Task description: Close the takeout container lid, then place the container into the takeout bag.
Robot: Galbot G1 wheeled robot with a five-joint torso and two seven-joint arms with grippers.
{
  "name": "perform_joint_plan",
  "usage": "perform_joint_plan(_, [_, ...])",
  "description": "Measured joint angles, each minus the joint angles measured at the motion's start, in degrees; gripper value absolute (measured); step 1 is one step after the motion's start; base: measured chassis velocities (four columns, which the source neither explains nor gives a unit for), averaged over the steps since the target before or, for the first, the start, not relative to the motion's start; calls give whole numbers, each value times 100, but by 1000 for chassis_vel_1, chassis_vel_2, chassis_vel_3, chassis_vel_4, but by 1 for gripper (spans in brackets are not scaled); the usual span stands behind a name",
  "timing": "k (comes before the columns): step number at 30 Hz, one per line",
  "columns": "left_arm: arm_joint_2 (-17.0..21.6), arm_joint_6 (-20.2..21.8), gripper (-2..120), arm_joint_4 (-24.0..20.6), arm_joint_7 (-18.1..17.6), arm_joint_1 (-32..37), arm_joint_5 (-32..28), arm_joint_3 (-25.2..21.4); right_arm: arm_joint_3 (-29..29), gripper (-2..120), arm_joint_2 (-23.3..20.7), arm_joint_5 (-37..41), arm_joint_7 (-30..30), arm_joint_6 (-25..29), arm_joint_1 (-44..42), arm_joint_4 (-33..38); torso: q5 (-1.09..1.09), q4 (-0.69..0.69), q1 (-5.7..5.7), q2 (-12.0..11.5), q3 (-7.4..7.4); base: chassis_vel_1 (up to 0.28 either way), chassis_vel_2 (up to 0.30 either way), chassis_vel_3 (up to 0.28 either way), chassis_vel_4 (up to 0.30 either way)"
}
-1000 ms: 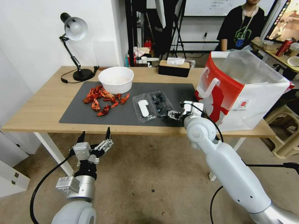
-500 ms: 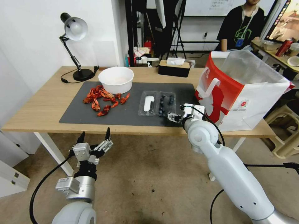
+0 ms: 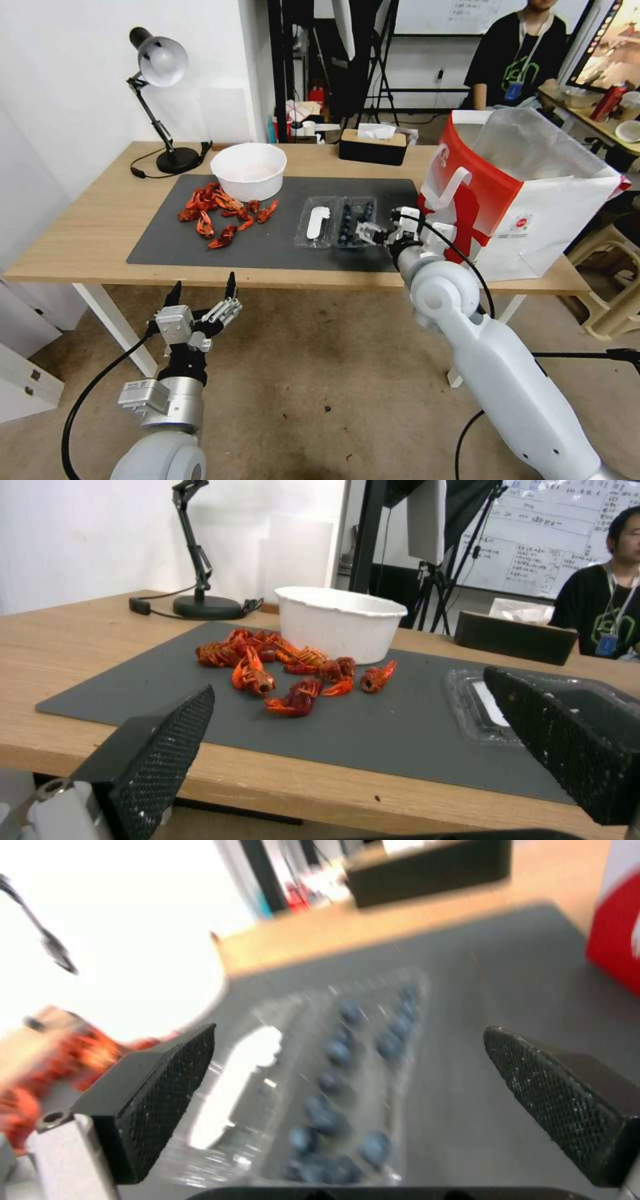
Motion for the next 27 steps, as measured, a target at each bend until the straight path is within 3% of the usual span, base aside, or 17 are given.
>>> perform_joint_plan(5, [21, 1, 100, 11, 4, -10, -47, 1, 162, 100, -137, -808, -577, 522, -450, 311, 0, -1, 0, 0, 0, 0, 0, 0, 0])
perform_joint_plan(8, [46, -11, 100, 29, 13, -17, -83, 13, 518, 100, -248, -2055, -1160, 1092, -1370, 921, 0, 0, 0, 0, 0, 0, 0, 0, 0])
perform_joint_plan(10, [54, -19, 100, 36, 14, -17, -85, 13, 627, 100, -241, -2327, -1233, 1192, -1647, 1074, 0, -1, 0, 0, 0, 0, 0, 0, 0])
perform_joint_plan(14, [69, -39, 100, 46, 15, -15, -87, 14, 911, 100, -135, -3042, -1302, 1459, -2404, 1488, 0, -1, -1, 0, -1, 0, 0, 0, 0])
perform_joint_plan(17, [105, -51, 100, 50, 16, -8, -97, 19, 1214, 100, 136, -4037, -1318, 2024, -3475, 1939, -1, 0, -1, 0, -1, 0, 0, 0, 0])
perform_joint_plan(27, [215, -63, 100, 66, 19, -7, -127, 34, 1121, 100, 637, -5235, -960, 3004, -4858, 1812, -1, -1, -1, 0, 0, 0, 0, 0, 0])
